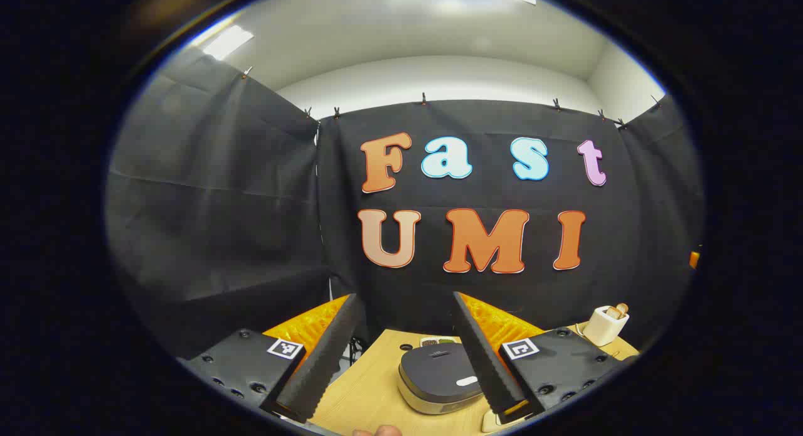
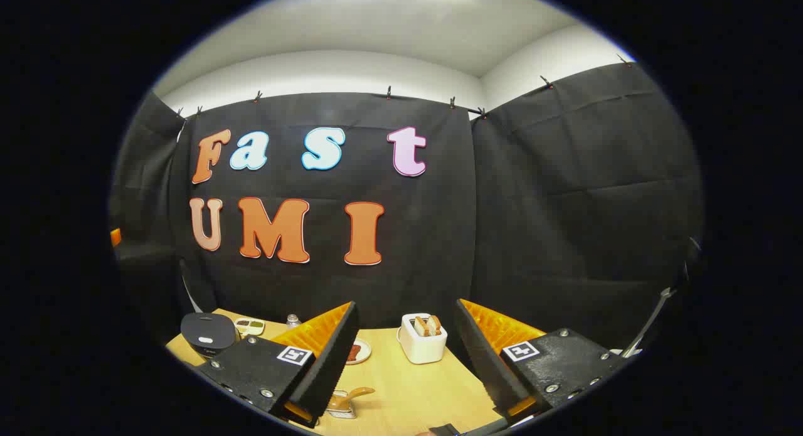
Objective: Close the left gripper, press the button to open the rice cooker; take a wooden spoon from the chopstick holder with the right hand, scoop a spoonful of rice and pour it into the rice cooker, then put the wooden spoon back into the chopstick holder.
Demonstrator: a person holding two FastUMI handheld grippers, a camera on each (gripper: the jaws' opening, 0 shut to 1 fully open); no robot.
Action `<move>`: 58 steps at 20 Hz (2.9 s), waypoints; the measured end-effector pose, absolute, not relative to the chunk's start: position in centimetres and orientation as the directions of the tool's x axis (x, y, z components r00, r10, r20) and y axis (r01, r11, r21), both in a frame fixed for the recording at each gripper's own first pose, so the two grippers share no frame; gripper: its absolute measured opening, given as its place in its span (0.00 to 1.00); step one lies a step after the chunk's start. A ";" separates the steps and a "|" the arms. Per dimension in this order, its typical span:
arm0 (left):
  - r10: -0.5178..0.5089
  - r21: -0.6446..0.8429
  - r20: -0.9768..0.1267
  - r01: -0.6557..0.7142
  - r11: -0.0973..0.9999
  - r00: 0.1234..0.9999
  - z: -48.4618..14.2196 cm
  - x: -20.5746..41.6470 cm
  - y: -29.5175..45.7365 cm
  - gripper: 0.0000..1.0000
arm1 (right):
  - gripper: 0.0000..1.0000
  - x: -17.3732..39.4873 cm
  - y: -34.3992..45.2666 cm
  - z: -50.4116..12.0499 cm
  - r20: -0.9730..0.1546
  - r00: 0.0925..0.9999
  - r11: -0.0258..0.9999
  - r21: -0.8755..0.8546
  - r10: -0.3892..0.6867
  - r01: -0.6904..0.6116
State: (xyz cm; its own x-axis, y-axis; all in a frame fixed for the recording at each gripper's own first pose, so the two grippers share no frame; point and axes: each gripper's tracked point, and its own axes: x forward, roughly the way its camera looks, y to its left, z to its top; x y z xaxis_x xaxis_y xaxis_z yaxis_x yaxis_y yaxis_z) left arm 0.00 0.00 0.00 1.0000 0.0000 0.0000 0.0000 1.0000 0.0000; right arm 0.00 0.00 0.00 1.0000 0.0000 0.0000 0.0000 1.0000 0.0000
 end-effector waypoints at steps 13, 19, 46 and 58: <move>-0.083 0.043 -0.004 0.084 0.996 0.997 0.6 0.5 -3.3 0.99 | 0.95 0.2 -1.5 0.9 -0.002 1.000 0.999 0.037 -0.017 0.017; -0.115 0.042 -0.022 0.115 0.992 0.993 0.2 0.7 -4.7 0.94 | 0.95 0.3 -1.8 0.6 -0.007 1.000 0.999 0.051 -0.018 0.019; -0.124 -0.048 -0.225 0.116 0.992 0.966 -8.2 3.6 -4.7 0.04 | 0.95 0.8 -1.1 -0.6 -0.048 0.999 0.999 0.036 -0.003 0.005; -0.248 -0.121 -0.510 0.217 0.969 0.824 -23.6 8.7 -12.0 0.04 | 0.95 1.1 -2.2 -3.9 -0.133 0.990 0.999 0.028 -0.043 0.047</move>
State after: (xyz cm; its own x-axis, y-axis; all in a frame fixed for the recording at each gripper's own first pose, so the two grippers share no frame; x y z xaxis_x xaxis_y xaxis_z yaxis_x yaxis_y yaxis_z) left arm 8.70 -11.97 -23.64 0.8238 -0.2482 -0.5096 0.2168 0.9686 -0.1213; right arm 1.09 -2.23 -3.88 0.9902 -0.0426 -0.1326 0.0467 0.9985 0.0280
